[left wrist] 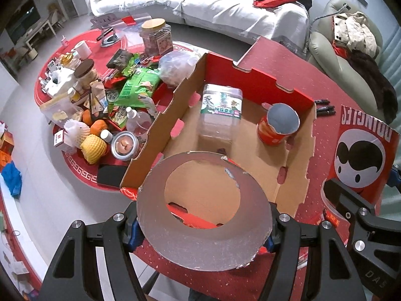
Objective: Organize rigid objects
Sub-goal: 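Lower and release the ring from left tool while right tool releases the can into the tray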
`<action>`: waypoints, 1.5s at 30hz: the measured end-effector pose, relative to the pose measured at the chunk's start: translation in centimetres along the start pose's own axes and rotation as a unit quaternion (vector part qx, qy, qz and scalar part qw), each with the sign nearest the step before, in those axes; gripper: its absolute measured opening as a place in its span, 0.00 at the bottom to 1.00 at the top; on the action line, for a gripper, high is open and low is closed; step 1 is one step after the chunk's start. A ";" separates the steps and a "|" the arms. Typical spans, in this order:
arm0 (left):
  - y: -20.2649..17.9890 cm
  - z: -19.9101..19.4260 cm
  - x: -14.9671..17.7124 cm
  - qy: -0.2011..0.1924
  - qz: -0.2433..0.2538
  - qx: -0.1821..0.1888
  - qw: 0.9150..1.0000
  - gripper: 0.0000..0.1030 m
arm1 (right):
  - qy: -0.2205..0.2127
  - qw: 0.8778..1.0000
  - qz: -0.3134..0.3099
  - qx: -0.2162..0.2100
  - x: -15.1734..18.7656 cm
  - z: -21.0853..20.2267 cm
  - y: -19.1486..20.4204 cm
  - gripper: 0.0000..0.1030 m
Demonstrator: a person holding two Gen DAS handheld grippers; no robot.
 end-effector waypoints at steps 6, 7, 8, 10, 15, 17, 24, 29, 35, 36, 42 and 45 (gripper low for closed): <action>0.5 1.0 -1.3 0.006 -0.002 -0.005 1.000 0.68 | 0.007 1.000 0.011 -0.003 -1.5 1.1 -0.2 0.70; 0.6 1.3 -1.5 0.006 -0.001 -0.007 1.000 0.68 | 0.008 1.000 0.013 -0.006 -1.8 1.3 -0.3 0.70; 0.6 1.5 -1.7 0.006 0.001 -0.008 1.000 0.68 | 0.011 1.000 0.020 -0.013 -2.1 1.6 -0.4 0.70; 0.6 2.1 -2.2 0.007 0.007 -0.010 1.000 0.68 | 0.019 0.999 0.036 -0.023 -2.5 2.2 -0.7 0.70; 0.5 4.2 -3.4 0.016 0.026 -0.017 0.999 0.68 | 0.038 0.997 0.061 -0.034 -3.2 4.5 -0.9 0.70; 0.2 5.0 -3.7 0.020 0.035 -0.015 0.999 0.68 | 0.051 0.996 0.067 -0.040 -3.2 5.7 -0.7 0.70; -0.1 8.7 -5.2 0.051 0.052 -0.003 0.997 0.68 | 0.092 0.990 0.094 -0.051 -3.6 9.8 -1.0 0.70; -0.4 10.8 -7.1 0.059 0.061 0.002 0.996 0.68 | 0.105 0.988 0.104 -0.046 -4.7 11.4 -1.3 0.70; -0.3 11.7 -9.4 0.053 0.055 0.012 0.997 0.71 | 0.104 0.985 0.128 -0.049 -6.5 12.2 -1.8 0.71; -0.3 11.7 -9.5 0.055 0.058 0.011 0.997 0.75 | 0.105 0.984 0.133 -0.056 -6.6 12.2 -1.9 0.71; 0.2 10.6 -8.4 0.048 0.052 0.018 0.997 0.99 | 0.094 0.982 0.153 -0.052 -5.6 10.9 -2.7 1.00; 0.2 10.2 -7.4 0.048 0.058 0.005 0.997 0.99 | 0.087 0.980 0.165 -0.073 -4.7 9.9 -2.8 1.00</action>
Point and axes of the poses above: each gripper's, at about its wrist camera, not at the fingertips, and z roughly the way its jaws point, y to its left, x to its underside, the point moved 6 cm from there along z, roughly the way its jaws point, and after that the axes turned 14 degrees about y, right-handed, at the moved point
